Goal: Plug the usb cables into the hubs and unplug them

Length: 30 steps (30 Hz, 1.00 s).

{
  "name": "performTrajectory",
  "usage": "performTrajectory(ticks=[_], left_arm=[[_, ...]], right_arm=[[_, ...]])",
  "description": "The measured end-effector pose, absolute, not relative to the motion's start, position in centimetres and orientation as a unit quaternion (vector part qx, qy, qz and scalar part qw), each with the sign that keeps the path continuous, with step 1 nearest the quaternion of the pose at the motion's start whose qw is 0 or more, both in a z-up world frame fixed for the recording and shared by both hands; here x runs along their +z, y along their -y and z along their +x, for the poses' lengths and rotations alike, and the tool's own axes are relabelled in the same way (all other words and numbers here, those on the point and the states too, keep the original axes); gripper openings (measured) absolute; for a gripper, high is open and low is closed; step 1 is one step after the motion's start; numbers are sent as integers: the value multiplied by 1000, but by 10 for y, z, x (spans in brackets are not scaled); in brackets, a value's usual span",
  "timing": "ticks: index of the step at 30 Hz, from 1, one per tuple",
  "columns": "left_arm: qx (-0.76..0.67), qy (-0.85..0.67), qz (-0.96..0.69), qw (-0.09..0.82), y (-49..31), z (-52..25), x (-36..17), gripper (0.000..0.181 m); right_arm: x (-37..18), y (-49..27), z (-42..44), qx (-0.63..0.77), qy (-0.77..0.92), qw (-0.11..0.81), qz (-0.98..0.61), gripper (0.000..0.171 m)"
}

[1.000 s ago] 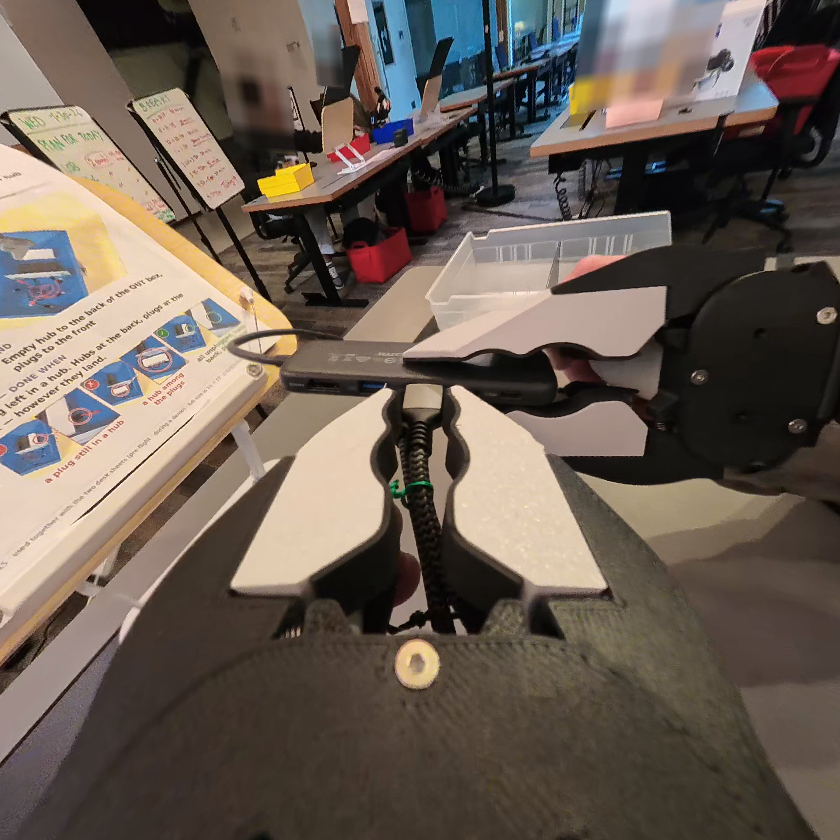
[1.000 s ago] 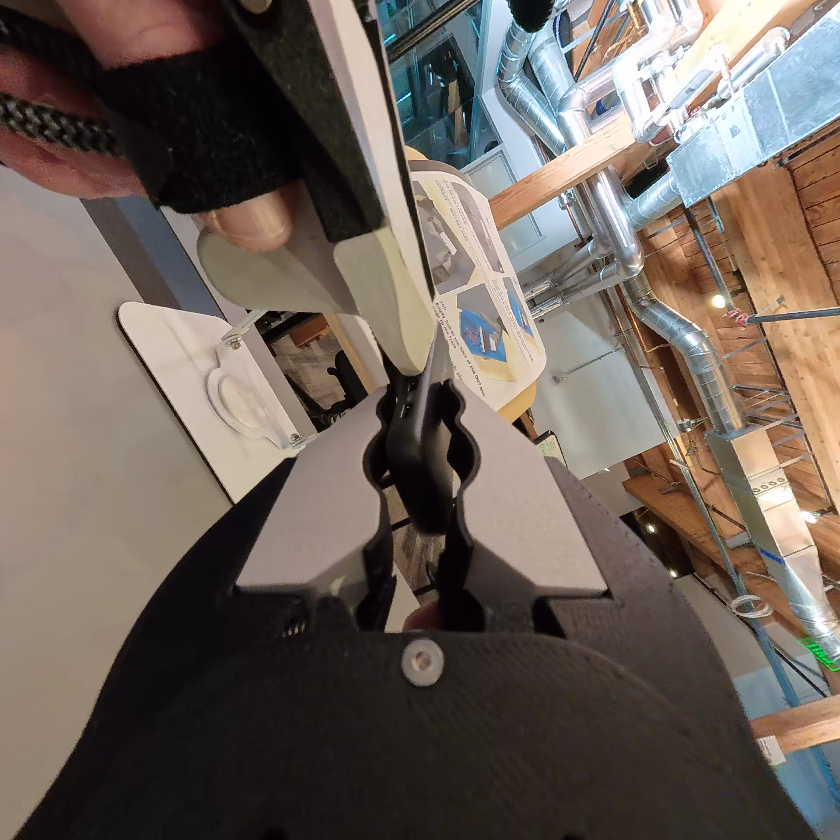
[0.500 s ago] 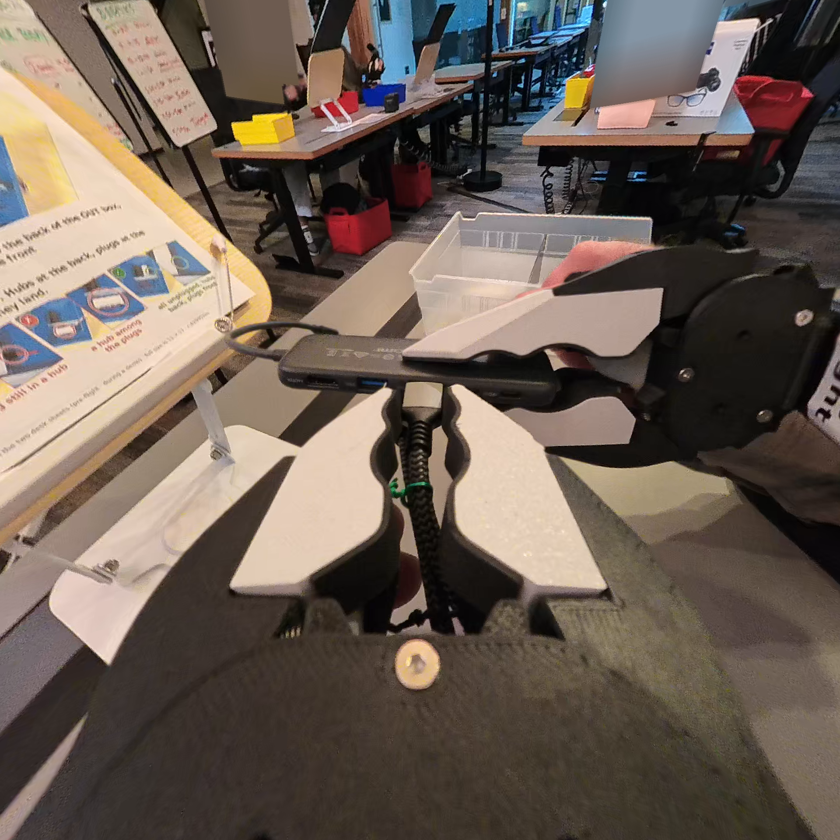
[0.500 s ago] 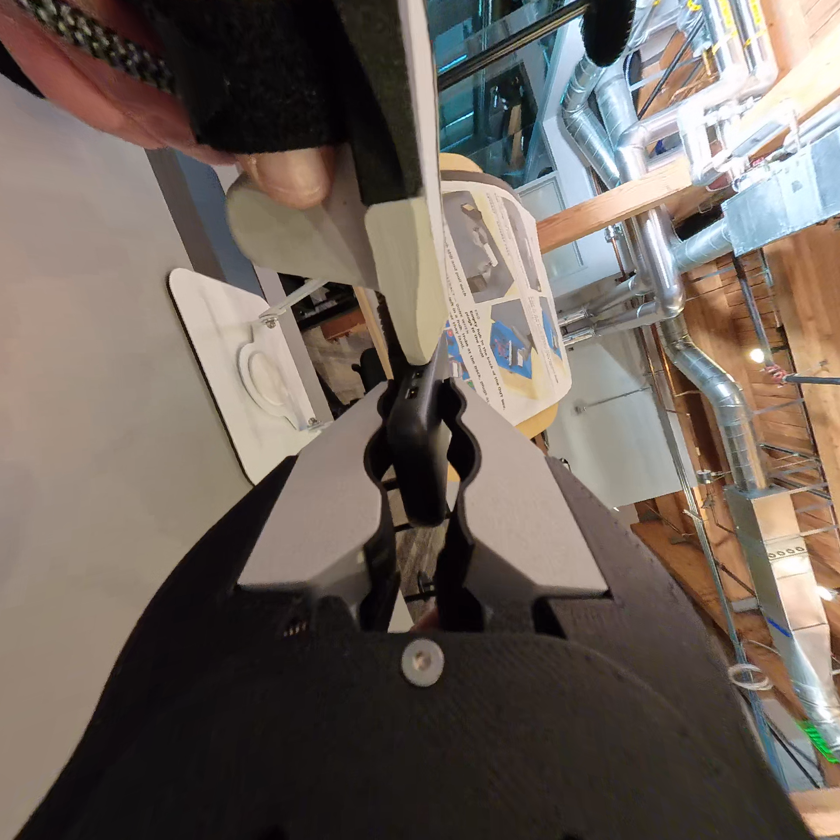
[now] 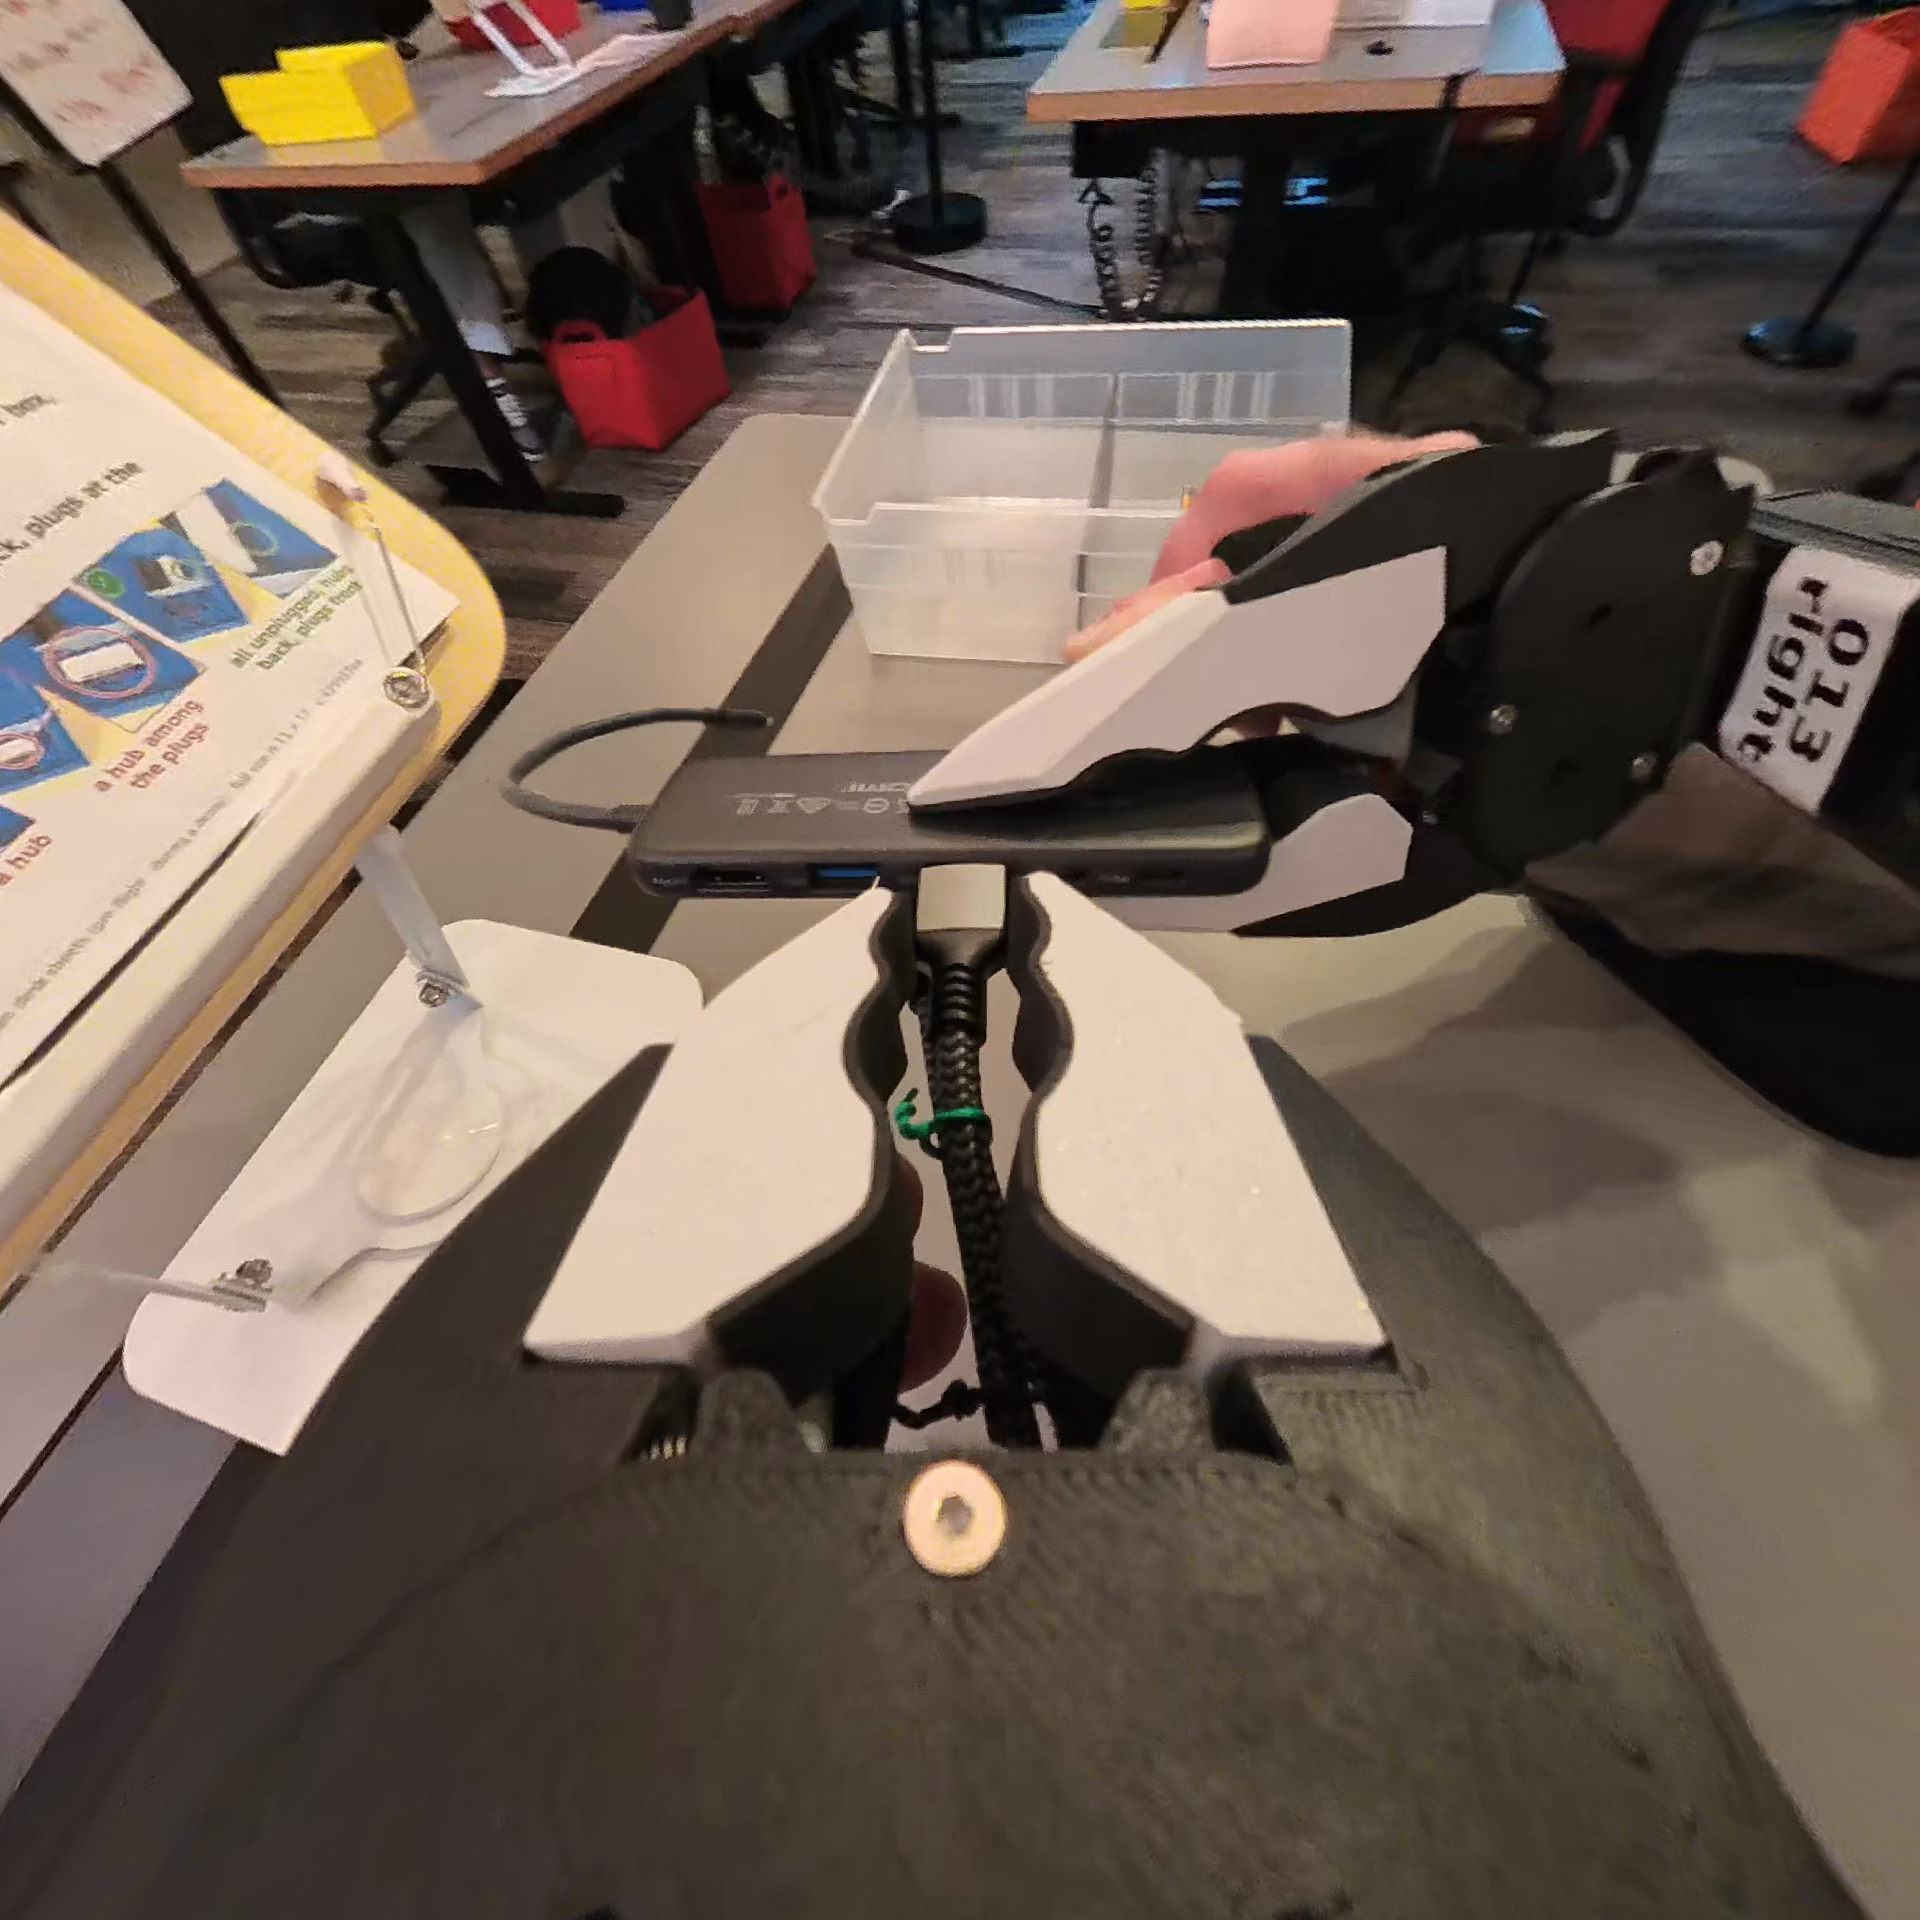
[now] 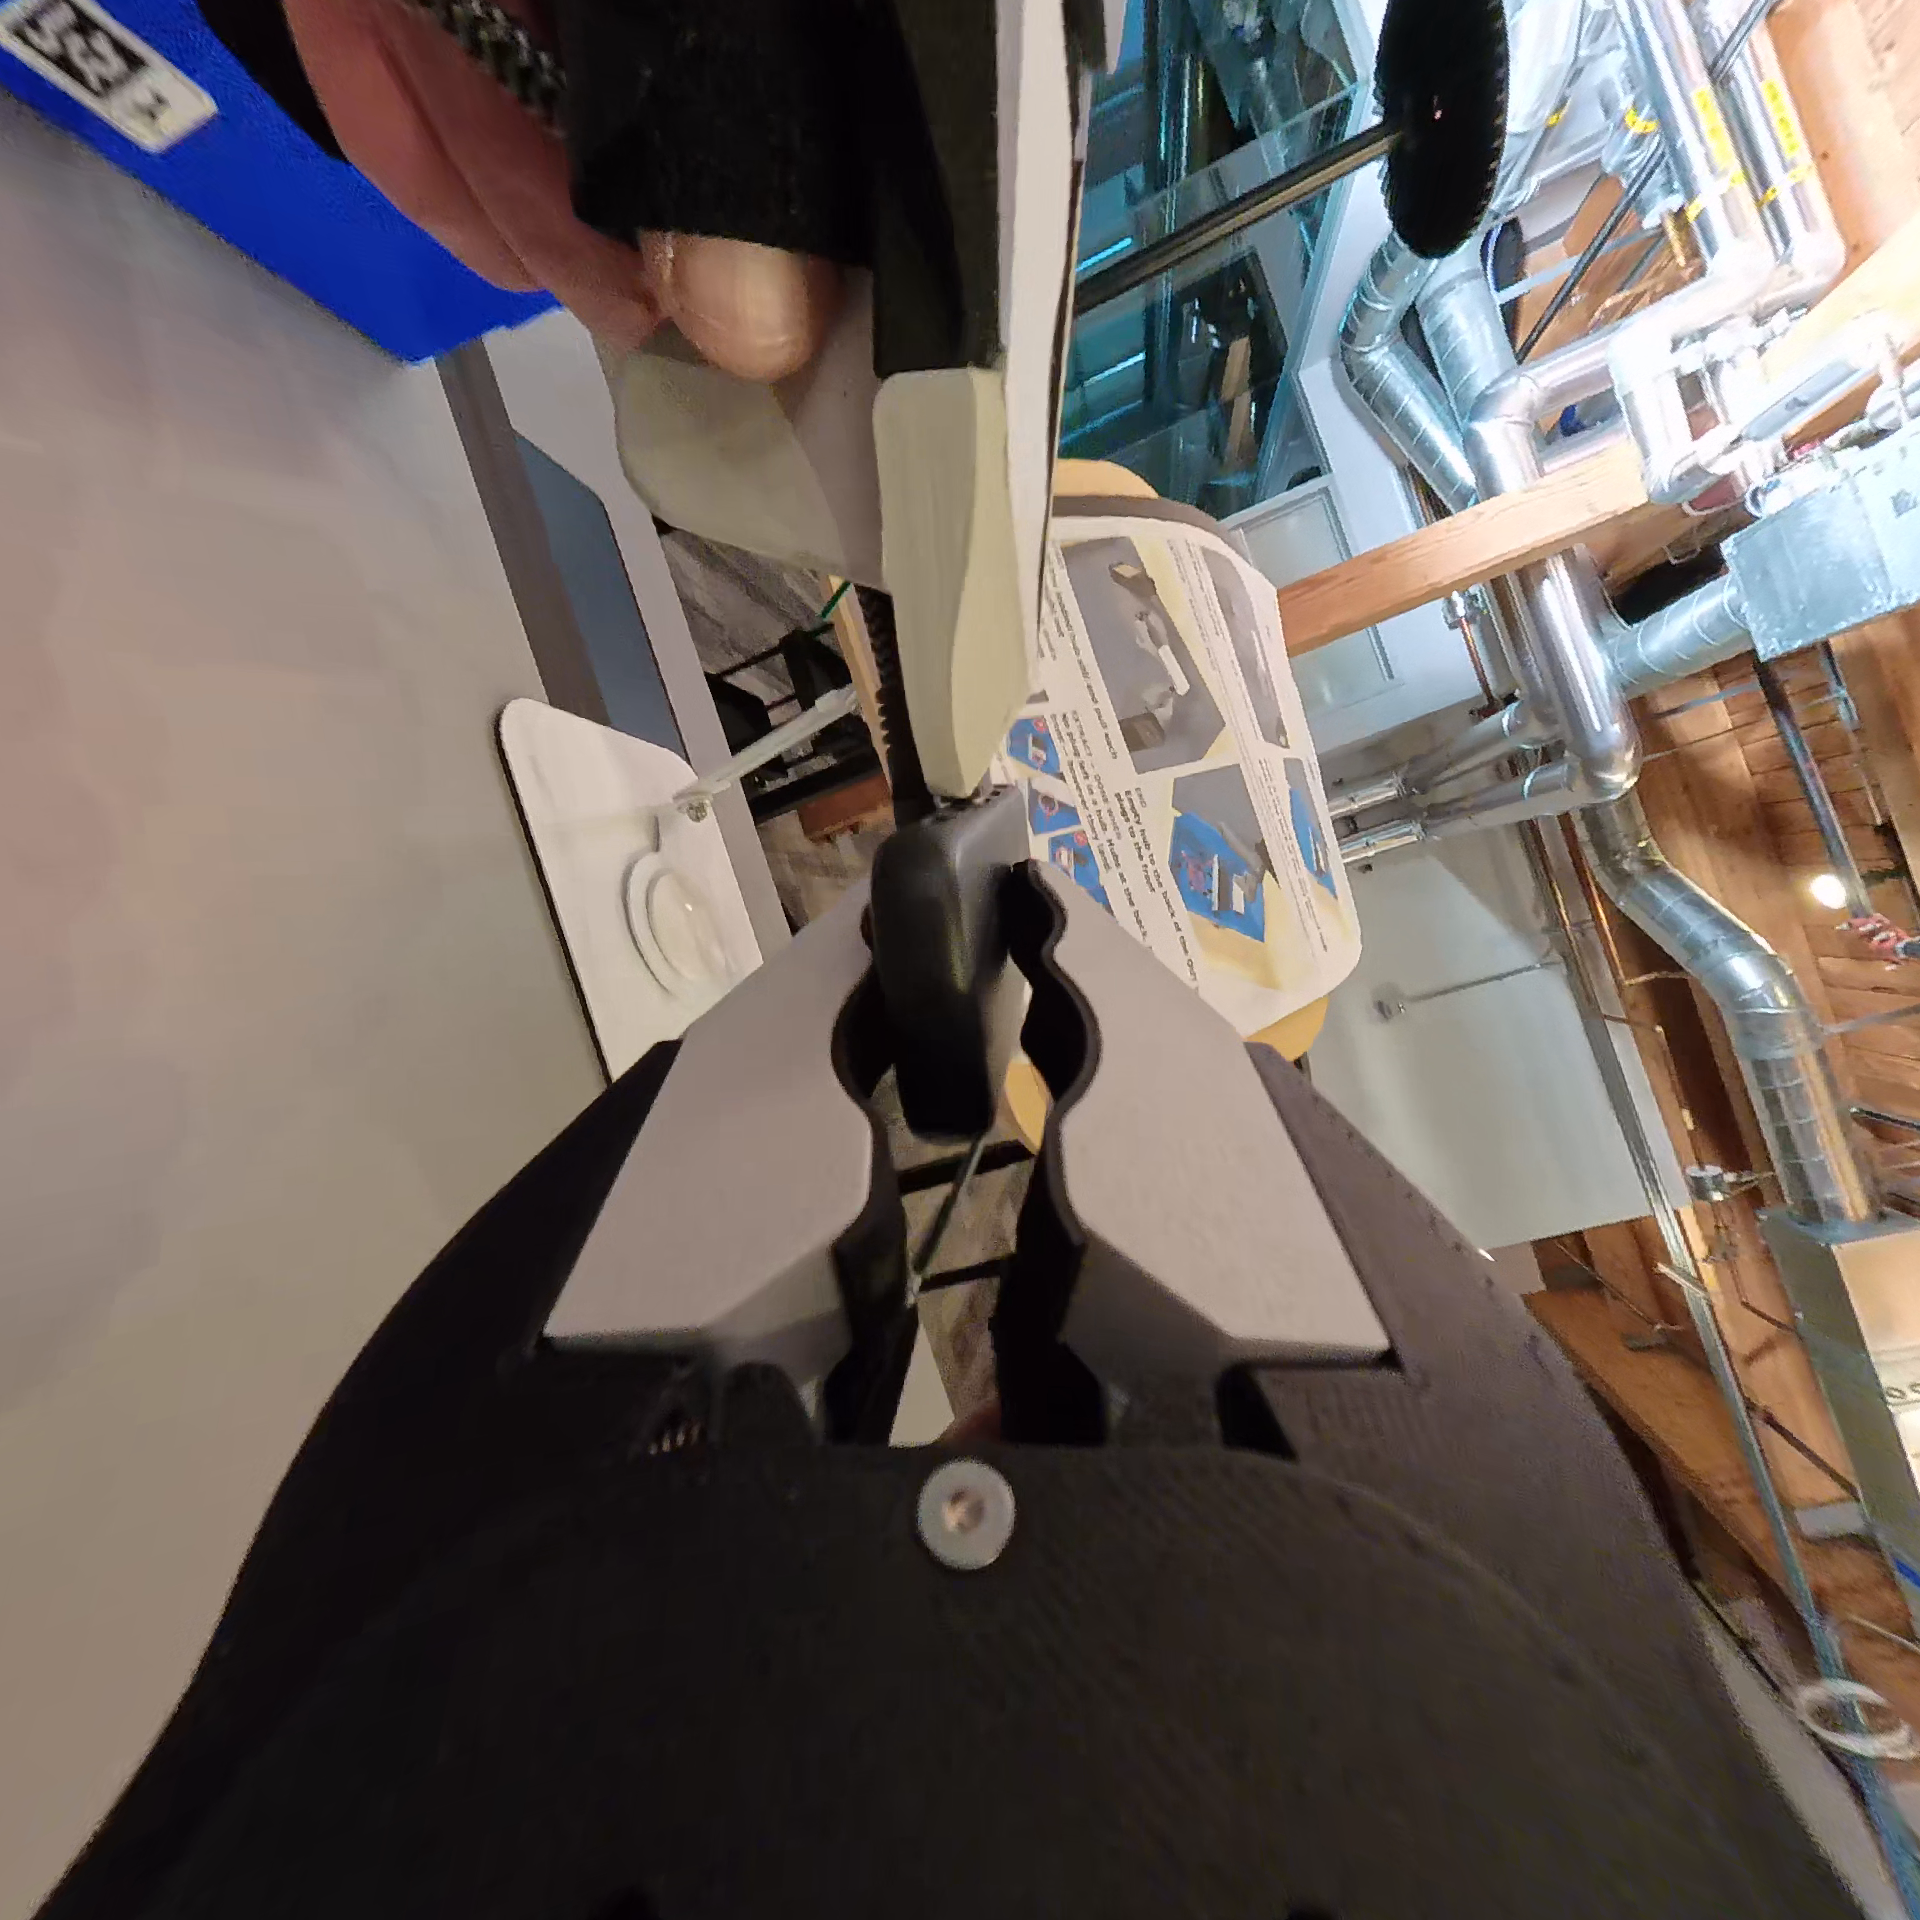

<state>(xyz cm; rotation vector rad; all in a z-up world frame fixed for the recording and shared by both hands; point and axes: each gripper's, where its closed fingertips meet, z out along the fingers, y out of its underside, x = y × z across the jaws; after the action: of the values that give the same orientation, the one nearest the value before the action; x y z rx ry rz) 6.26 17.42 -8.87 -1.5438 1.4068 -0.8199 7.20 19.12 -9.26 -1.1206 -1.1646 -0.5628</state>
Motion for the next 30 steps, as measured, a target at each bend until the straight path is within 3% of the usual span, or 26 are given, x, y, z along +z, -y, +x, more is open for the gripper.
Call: performTrajectory(ticks=[9, 11, 15, 30], left_arm=[[-281, -544, -649, 452, -178, 68, -90, 17], [-281, -554, -649, 439, -170, 73, -96, 17], [-279, -554, -655, 431, -163, 79, -98, 17], [-295, -598, -626, 404, -153, 75, -92, 17]], right_arm=[[-92, -199, 72, -290, 498, 646, -500, 22], [-99, -203, 74, -287, 503, 634, -513, 36], [-104, -206, 79, -305, 508, 619, -515, 19], [-100, -195, 76, -262, 518, 630, -516, 20]])
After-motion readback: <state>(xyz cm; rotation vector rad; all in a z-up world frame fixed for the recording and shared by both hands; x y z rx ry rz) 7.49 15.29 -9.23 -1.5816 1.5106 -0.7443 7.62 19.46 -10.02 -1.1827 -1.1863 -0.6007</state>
